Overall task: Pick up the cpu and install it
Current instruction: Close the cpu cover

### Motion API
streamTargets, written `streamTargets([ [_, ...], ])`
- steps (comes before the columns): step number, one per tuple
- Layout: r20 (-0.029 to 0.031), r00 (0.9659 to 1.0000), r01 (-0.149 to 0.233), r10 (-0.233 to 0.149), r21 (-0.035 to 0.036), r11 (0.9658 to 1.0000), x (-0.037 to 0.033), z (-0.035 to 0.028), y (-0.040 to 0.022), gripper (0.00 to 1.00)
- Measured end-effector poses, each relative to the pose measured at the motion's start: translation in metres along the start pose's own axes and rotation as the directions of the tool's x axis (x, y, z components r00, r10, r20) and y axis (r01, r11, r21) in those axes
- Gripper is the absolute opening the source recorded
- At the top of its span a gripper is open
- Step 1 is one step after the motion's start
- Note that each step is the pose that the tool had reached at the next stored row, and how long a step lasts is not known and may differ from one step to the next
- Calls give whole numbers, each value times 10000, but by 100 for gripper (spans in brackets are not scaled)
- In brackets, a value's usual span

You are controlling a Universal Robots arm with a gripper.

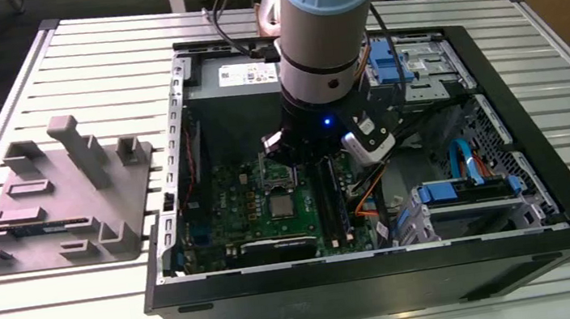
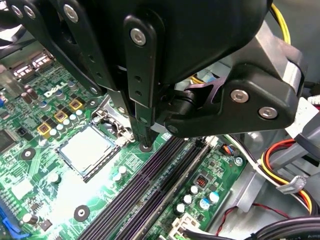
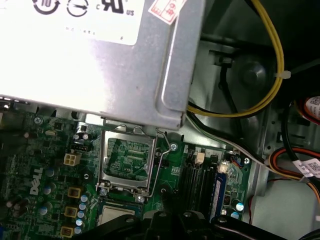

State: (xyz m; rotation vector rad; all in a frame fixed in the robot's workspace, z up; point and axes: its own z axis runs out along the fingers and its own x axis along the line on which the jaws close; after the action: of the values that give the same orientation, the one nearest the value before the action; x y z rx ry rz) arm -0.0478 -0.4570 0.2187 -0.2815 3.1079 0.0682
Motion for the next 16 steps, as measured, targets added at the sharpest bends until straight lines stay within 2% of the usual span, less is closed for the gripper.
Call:
streamTargets([
  [7,-27,9976,690,-690,-19,9976,-2,11,3,10],
  [16,-29,9975,705,-705,-19,9975,-15,34,78,10],
])
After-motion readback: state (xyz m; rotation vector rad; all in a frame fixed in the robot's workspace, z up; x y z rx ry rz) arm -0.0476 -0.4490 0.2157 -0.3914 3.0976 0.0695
